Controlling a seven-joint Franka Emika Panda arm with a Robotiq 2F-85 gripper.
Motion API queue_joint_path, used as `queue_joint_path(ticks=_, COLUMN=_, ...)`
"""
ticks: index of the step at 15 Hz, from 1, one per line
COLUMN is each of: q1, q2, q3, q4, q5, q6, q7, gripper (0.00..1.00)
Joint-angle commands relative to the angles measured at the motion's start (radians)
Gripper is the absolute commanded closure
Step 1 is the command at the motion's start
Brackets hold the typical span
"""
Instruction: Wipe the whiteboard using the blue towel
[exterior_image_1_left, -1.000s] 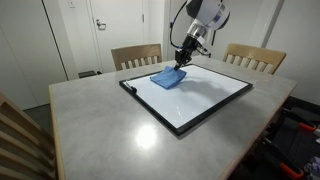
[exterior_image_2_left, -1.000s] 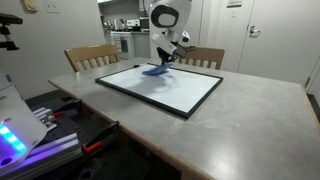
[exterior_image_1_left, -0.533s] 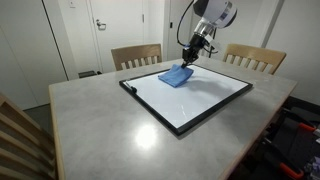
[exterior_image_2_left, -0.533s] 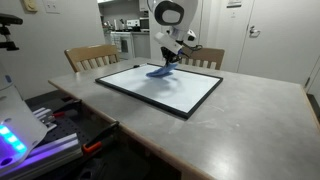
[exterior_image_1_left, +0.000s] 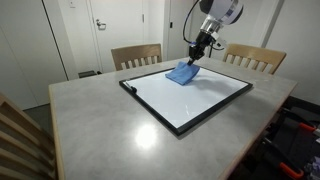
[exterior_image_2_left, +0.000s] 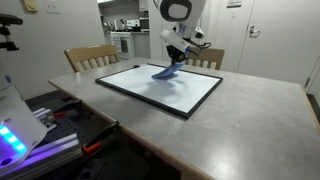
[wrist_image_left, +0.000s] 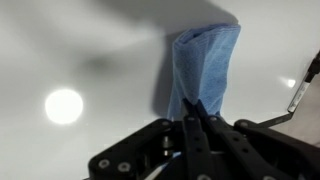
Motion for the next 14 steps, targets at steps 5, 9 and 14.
queue_joint_path(ticks=5, q1=-0.023, q2=-0.031, q3=-0.048, q4=-0.01, q5=0.039, q6=-0.047, q7=-0.052, gripper=0.99)
queue_joint_path(ticks=9, q1=-0.035, q2=-0.026, q3=-0.071, q4=0.006, q5=0.035, q6=-0.081, q7=-0.076, gripper=0.99)
queue_joint_path(ticks=14, q1=-0.051, q2=-0.014, q3=-0.105, q4=0.044, q5=0.032, q6=-0.142, q7=-0.107, gripper=0.99)
